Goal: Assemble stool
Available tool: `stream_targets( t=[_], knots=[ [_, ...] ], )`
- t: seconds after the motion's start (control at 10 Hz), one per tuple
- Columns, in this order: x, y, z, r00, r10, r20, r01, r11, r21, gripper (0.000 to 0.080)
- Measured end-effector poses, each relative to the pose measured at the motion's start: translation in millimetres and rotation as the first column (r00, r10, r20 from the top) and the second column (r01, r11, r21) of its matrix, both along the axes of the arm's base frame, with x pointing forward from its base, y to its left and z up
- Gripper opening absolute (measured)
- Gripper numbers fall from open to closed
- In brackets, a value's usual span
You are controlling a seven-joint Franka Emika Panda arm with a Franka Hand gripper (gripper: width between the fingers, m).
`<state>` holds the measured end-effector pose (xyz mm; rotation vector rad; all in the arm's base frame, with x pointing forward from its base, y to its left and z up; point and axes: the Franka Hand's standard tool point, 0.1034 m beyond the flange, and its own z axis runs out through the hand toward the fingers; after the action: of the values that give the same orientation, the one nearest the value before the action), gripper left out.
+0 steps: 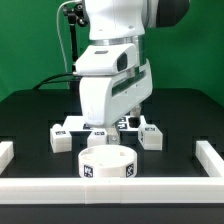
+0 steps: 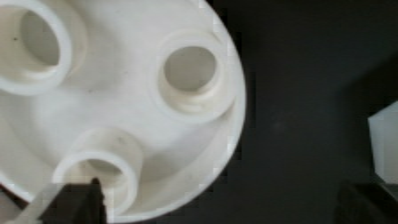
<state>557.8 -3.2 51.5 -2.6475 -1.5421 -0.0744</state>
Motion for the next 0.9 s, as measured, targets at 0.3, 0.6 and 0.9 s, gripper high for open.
stream_targets(
  t=[0.3,0.6,0.9],
  knots=[
    [-4.4,-12.6,-17.4,1.0,-0.016,-0.003,0.016,1.0,0.0,0.0649],
    [-6.9,-17.1,-23.4,0.999,-0.031,-0.008,0.031,1.0,0.001,0.0649],
    [-11.5,-19.0,-34.7,0.999,-0.032,-0.025,0.032,0.999,0.002,0.0649]
  ],
)
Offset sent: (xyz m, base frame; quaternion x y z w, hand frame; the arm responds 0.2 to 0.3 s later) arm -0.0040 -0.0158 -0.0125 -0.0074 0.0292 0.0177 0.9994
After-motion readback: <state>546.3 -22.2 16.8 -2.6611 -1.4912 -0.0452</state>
